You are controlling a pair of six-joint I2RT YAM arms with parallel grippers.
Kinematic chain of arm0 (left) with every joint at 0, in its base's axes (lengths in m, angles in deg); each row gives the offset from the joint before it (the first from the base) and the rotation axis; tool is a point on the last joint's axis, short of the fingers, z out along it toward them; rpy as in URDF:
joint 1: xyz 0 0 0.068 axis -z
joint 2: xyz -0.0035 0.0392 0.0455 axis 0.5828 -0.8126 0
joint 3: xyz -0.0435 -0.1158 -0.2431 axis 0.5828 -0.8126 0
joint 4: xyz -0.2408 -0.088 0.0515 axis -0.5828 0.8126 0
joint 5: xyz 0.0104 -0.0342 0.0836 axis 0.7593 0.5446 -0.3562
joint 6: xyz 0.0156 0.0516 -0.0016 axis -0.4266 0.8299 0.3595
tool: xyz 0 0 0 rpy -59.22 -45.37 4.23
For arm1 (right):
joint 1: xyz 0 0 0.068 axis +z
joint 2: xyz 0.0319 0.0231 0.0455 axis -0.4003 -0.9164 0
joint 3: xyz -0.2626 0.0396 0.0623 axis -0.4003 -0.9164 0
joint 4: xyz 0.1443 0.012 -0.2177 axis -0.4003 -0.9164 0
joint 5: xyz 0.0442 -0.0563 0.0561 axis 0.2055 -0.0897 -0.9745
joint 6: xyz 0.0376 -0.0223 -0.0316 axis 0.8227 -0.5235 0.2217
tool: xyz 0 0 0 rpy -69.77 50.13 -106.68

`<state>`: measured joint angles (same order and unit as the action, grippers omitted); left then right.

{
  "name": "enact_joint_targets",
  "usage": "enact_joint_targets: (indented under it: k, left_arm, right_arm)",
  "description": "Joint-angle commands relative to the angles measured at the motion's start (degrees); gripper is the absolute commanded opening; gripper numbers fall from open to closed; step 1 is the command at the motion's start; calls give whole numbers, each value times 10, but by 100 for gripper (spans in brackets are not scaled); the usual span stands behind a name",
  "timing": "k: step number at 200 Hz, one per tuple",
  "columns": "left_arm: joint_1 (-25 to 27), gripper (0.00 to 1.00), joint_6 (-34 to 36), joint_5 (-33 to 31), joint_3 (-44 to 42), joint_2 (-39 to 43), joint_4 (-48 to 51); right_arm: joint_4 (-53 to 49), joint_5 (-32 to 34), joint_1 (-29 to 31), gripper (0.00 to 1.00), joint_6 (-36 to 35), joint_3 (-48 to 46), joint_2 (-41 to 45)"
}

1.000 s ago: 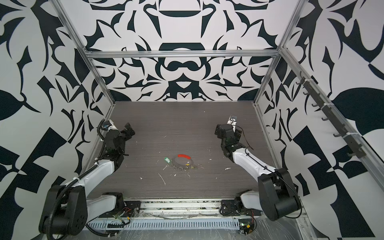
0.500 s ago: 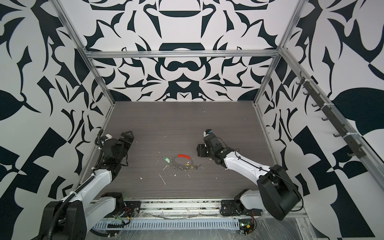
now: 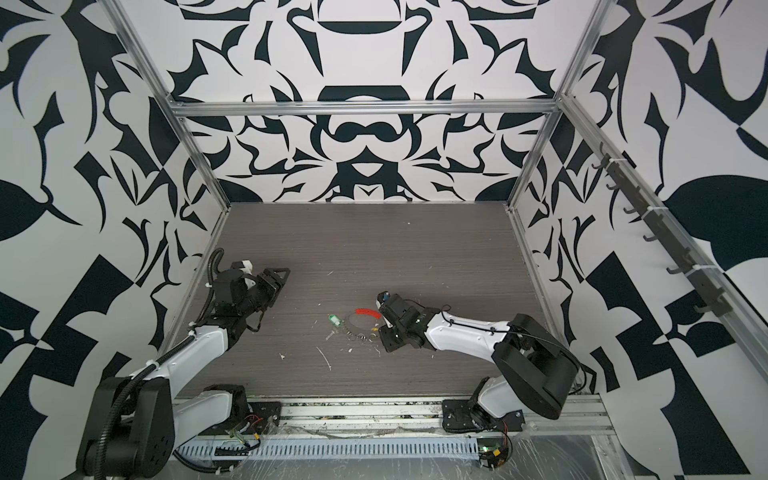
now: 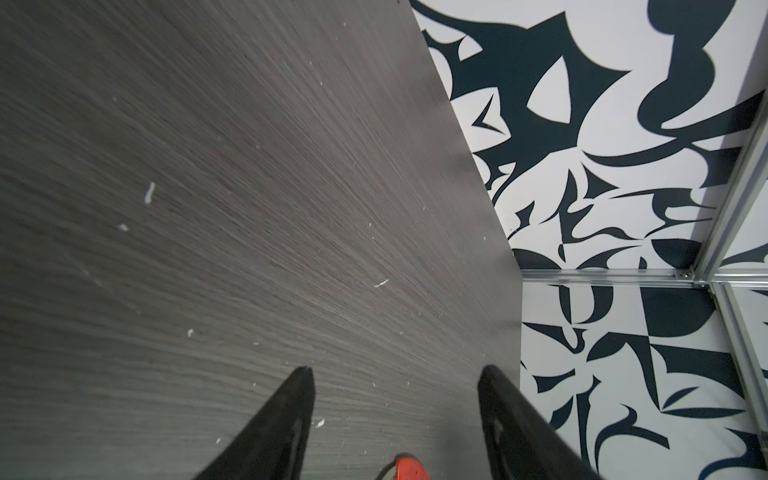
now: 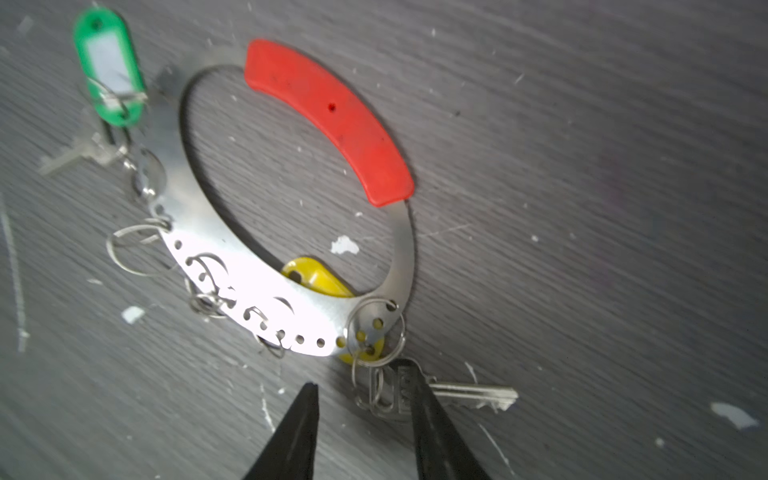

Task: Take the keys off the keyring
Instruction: 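Reach the right gripper down to the metal keyring edge while the left arm rises, then close the right gripper on the keyring rim and lift it toward the left gripper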

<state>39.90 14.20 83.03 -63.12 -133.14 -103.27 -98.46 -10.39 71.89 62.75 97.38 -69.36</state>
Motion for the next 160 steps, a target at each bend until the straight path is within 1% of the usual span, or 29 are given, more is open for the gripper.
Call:
enact_joint_targets:
  k: [1,83,95,144,160]
  left_arm:
    - [3,64,-1,30,5,-14,-18]
    - [10,61,-1,57,10,-34,-39]
    - [10,61,0,61,11,-36,-42]
    - [15,61,3,72,15,-43,-48]
    - [19,62,4,77,19,-44,-48]
  right_arm:
    - [-10,19,6,36,-19,26,-4]
    - [-7,45,8,28,-41,44,-19]
    - [-6,39,8,24,-44,46,-23]
    - [-4,36,8,18,-44,42,-30]
    - [-6,34,8,13,-47,42,-28]
